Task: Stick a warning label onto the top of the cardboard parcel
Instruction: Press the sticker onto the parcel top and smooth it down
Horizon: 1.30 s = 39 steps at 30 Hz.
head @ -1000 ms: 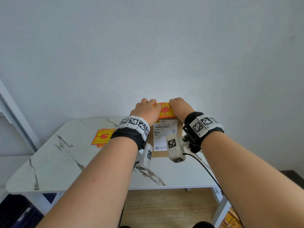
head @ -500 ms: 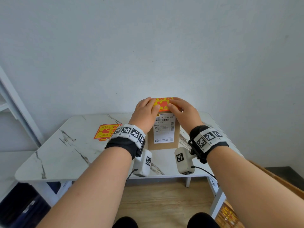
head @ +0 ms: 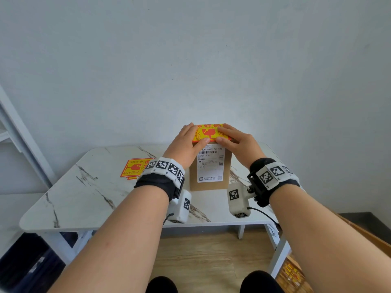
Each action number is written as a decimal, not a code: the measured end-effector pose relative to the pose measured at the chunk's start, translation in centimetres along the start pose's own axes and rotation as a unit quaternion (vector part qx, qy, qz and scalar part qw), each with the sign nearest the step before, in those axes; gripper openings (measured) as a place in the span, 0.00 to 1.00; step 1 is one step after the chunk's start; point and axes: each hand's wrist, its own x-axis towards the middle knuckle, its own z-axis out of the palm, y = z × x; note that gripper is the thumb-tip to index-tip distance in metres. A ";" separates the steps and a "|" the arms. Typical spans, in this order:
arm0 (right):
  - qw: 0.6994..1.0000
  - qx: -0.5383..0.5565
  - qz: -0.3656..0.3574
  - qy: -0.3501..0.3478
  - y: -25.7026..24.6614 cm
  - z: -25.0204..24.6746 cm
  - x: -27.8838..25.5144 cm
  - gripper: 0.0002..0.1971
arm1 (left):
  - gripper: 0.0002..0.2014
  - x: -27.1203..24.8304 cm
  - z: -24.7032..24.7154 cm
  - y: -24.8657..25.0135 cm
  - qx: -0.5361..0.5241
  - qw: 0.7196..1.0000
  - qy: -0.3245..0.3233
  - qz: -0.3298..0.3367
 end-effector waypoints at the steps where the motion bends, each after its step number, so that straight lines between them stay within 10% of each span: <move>1: 1.000 0.024 0.005 -0.006 0.1 -0.2 0.0 0.23 | 0.34 0.0 0.0 0.0 0.003 1.000 0.002 0.000; 12: 0.955 0.283 0.083 -0.036 1.2 -0.9 0.3 0.21 | 0.32 -0.2 -1.8 0.7 -0.104 0.991 -0.076 -0.023; 26: 0.996 -0.040 0.020 0.071 -1.2 1.5 0.2 0.23 | 0.32 -0.3 -2.4 -0.3 -0.154 0.982 -0.109 -0.025; 39: 0.954 0.284 0.087 -0.043 1.2 -1.1 0.2 0.21 | 0.33 -0.7 -2.4 -0.4 -0.158 0.982 -0.105 -0.024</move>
